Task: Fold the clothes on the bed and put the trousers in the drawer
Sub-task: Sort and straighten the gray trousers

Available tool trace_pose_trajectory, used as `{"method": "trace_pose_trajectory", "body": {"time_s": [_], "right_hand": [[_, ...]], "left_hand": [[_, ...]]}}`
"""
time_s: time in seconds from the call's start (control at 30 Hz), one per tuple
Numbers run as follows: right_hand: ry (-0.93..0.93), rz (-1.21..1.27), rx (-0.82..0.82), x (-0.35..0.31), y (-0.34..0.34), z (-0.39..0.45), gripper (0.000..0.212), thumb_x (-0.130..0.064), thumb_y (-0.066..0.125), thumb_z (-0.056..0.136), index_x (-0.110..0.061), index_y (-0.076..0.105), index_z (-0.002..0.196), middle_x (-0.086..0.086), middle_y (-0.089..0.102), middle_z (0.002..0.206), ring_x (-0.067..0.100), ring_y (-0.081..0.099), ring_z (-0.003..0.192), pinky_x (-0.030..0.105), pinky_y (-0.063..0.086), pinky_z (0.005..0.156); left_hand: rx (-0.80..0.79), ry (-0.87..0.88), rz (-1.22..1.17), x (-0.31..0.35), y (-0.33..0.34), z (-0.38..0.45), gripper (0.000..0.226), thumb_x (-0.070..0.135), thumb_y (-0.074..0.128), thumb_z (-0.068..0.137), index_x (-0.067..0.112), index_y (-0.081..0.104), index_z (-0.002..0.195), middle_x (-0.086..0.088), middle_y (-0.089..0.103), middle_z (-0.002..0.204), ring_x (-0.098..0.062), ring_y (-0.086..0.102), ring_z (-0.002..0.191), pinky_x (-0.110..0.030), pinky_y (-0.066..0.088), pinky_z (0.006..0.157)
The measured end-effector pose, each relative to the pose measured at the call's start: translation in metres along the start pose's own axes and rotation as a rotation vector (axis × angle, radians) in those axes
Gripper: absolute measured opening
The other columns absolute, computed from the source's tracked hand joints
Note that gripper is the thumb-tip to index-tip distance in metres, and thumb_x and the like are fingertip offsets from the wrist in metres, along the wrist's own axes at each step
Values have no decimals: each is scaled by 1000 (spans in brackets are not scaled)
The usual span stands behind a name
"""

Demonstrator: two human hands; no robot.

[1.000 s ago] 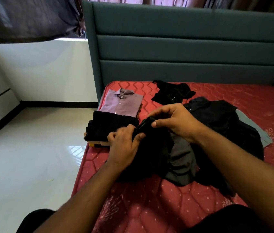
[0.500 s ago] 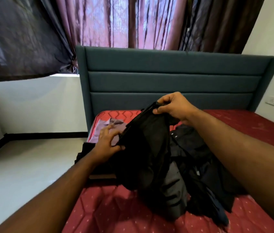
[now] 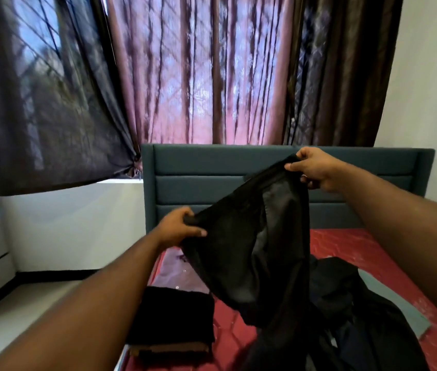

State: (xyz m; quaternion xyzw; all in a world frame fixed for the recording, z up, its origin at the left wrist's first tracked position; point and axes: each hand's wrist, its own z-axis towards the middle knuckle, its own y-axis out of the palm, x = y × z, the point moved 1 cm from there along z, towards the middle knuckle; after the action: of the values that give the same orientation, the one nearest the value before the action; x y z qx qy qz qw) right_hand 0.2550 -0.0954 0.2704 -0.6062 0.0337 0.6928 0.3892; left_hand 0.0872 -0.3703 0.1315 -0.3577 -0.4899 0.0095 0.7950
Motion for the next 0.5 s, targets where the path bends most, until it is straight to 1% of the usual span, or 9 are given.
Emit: {"method": "trace_pose_trajectory", "body": {"time_s": [0.07, 0.13, 0.2, 0.23, 0.3, 0.33, 0.4, 0.43, 0.5], "right_hand": [[16, 54, 24, -7, -15, -1, 25, -16, 58, 96, -22, 39, 80, 3, 48, 68, 5, 42, 34, 12, 30, 34], [-11, 155, 46, -23, -29, -5, 24, -16, 56, 97, -22, 39, 82, 4, 50, 72, 7, 47, 35, 15, 37, 35], [-74, 270, 42, -48, -42, -15, 21, -14, 55, 97, -22, 42, 84, 5, 56, 78, 11, 57, 39, 21, 47, 38], [-109, 325, 28, -65, -55, -24, 17, -11, 55, 97, -20, 46, 86, 6, 61, 82, 13, 63, 45, 24, 52, 42], [-167, 432, -68, -94, -76, -42, 9, -6, 55, 95, -15, 55, 95, 10, 67, 93, 20, 71, 60, 31, 58, 52], [-220, 472, -93, -111, -91, -52, 10, -3, 55, 93, -12, 59, 98, 10, 69, 95, 22, 72, 65, 32, 59, 55], [-341, 550, -71, -139, -108, -68, 13, -2, 55, 91, -13, 60, 96, 5, 71, 85, 18, 71, 65, 28, 58, 55], [-389, 592, -31, -150, -112, -74, 14, -2, 56, 91, -15, 59, 93, 1, 69, 79, 13, 69, 61, 24, 56, 52], [-381, 529, -21, -160, -110, -75, 14, 1, 56, 92, -13, 59, 92, 1, 65, 73, 8, 65, 53, 20, 52, 47]], "left_hand": [[33, 96, -14, 42, -39, 6, 45, 17, 94, 57, 8, 62, 88, -8, 62, 77, -19, 58, 72, -26, 49, 58], [67, 194, -84, 80, -79, 12, 40, 1, 88, 64, 5, 64, 96, -8, 65, 81, -18, 60, 75, -19, 51, 58], [124, 271, -255, 118, -117, 7, 42, -5, 83, 63, 5, 65, 99, -11, 68, 84, -20, 65, 77, -23, 57, 65], [152, 322, -364, 142, -132, 3, 46, -5, 83, 59, 6, 66, 100, -9, 70, 83, -19, 67, 75, -25, 58, 67], [190, 439, -581, 176, -158, -11, 52, 2, 84, 52, 10, 66, 100, -3, 72, 82, -15, 70, 72, -25, 59, 67], [176, 516, -694, 192, -171, -15, 48, 3, 82, 56, 11, 65, 101, -2, 73, 83, -14, 70, 72, -26, 59, 68], [149, 655, -869, 216, -183, -23, 33, -1, 69, 74, 13, 65, 104, -1, 74, 88, -14, 71, 78, -28, 60, 73], [173, 706, -864, 226, -184, -24, 29, -2, 64, 81, 12, 65, 107, -1, 75, 90, -14, 71, 81, -28, 59, 74], [341, 706, -626, 238, -176, -18, 23, -1, 68, 84, 9, 68, 105, 4, 75, 79, -11, 69, 73, -22, 57, 64]]}}
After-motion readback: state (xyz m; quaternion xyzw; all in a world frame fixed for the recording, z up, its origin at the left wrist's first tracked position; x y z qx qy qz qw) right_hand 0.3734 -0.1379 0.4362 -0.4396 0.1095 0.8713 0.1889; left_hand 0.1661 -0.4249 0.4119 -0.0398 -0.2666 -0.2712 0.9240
